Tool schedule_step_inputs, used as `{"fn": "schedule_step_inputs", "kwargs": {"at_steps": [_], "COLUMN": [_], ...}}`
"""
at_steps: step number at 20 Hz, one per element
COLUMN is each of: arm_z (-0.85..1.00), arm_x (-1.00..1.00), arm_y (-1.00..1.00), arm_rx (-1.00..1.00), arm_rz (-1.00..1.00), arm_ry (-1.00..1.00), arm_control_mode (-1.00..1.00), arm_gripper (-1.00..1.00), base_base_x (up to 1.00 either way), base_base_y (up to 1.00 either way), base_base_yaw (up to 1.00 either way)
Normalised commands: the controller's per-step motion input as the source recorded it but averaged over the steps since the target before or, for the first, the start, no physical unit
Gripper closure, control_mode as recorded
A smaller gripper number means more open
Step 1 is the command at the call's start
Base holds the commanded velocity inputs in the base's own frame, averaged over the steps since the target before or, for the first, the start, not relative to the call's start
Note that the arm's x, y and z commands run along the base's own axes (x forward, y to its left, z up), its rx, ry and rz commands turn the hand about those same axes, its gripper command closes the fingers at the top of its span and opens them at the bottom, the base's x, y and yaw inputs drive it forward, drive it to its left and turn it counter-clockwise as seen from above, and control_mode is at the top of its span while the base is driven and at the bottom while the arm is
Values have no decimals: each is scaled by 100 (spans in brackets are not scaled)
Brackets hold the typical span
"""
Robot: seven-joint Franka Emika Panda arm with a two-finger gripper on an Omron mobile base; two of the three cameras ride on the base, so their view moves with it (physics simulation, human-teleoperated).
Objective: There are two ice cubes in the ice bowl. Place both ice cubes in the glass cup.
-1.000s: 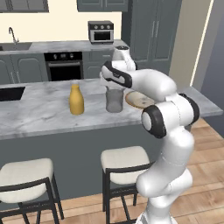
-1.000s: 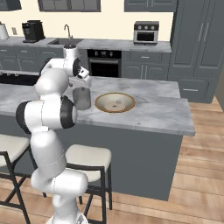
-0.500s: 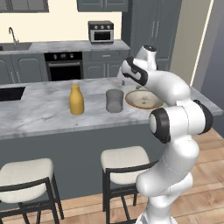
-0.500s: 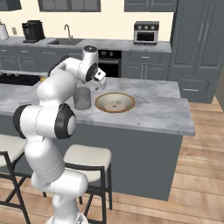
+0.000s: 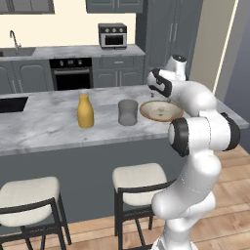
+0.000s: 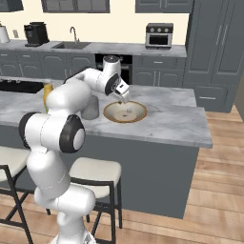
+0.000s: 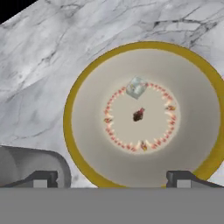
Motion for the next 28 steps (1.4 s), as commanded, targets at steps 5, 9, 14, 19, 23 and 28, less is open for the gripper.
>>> {"fn": "schedule_step_inputs", "kwargs": {"at_steps": [5, 9, 14, 19, 23, 28], "arm_z": [-50, -16, -14, -24, -26, -31], "arm_x": [0, 20, 38, 48, 53, 48], "arm_y": [-28, -41, -34, -14, -7, -7], "arm_rx": [-11, -1, 0, 0, 0, 0], "arm_rz": [-19, -3, 0, 0, 0, 0], "arm_ry": [2, 0, 1, 5, 7, 7], "arm_control_mode": [-100, -100, -100, -100, -100, -100], "arm_gripper": [-100, -100, -100, -100, -100, -100], "base_base_x": [0, 0, 0, 0, 0, 0], "base_base_y": [0, 0, 0, 0, 0, 0], "base_base_yaw": [0, 0, 0, 0, 0, 0]}}
